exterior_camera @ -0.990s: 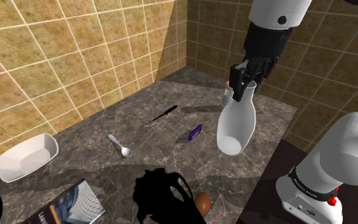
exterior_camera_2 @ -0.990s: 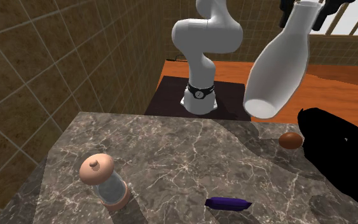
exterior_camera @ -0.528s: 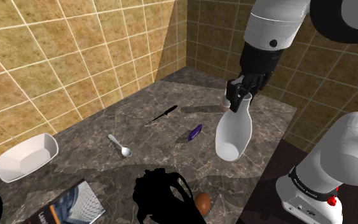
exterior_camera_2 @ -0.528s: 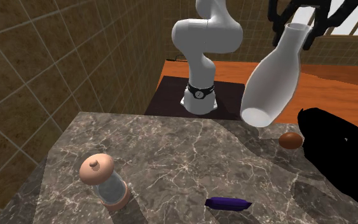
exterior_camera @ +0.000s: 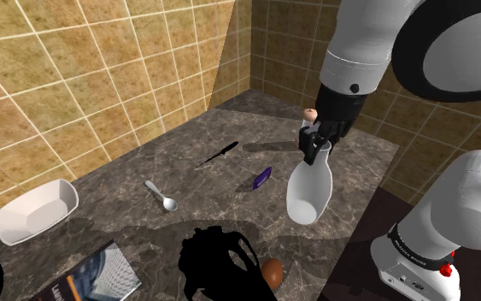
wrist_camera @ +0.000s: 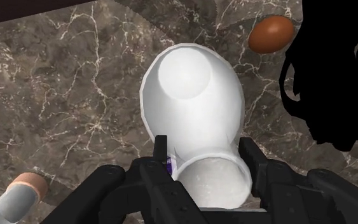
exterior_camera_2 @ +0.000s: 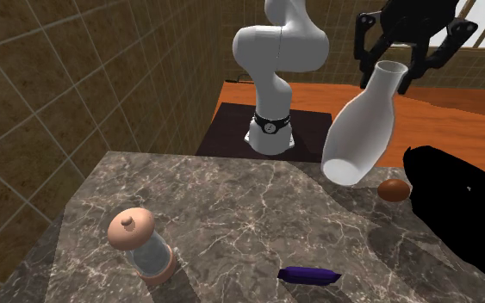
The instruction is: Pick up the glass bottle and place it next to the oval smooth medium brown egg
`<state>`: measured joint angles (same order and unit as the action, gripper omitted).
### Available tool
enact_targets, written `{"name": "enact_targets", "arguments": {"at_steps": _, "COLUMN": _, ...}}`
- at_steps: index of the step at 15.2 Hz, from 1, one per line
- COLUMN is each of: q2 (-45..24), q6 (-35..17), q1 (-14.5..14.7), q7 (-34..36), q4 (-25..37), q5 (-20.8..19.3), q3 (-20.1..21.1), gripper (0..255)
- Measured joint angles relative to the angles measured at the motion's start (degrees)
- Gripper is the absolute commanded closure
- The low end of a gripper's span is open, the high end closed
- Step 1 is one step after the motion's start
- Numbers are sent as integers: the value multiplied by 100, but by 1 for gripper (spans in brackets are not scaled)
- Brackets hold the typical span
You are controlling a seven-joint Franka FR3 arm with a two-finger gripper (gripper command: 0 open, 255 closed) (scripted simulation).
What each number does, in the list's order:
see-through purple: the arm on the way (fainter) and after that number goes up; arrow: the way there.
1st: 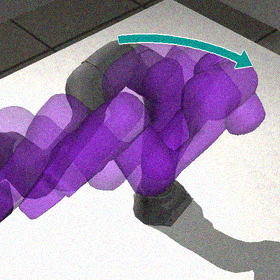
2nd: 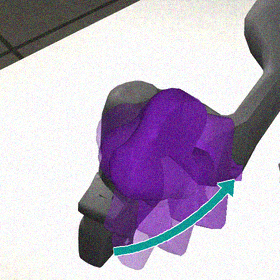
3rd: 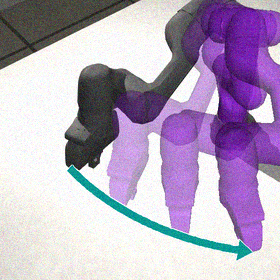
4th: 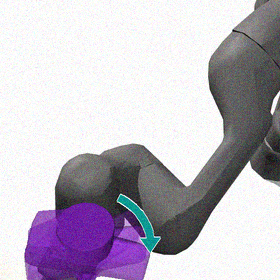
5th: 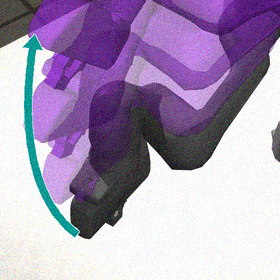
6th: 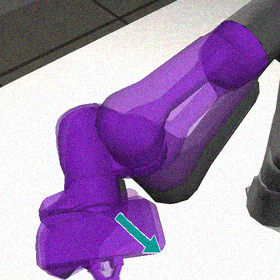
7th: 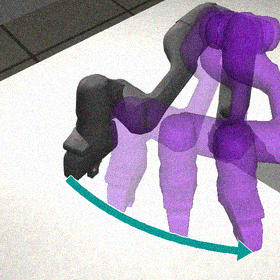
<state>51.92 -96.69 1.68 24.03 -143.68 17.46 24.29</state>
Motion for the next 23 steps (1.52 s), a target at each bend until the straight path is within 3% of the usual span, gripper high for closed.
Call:
{"name": "enact_targets", "arguments": {"at_steps": 18, "q2": -10, "q6": -1327, "q1": 199, "q7": -35, "q4": -1324, "q5": 443, "q3": 458, "gripper": 255}}
{"name": "enact_targets", "arguments": {"at_steps": 23, "q2": -32, "q6": -1404, "q1": 202, "q7": -42, "q4": -1378, "q5": 464, "q3": 482, "gripper": 255}}
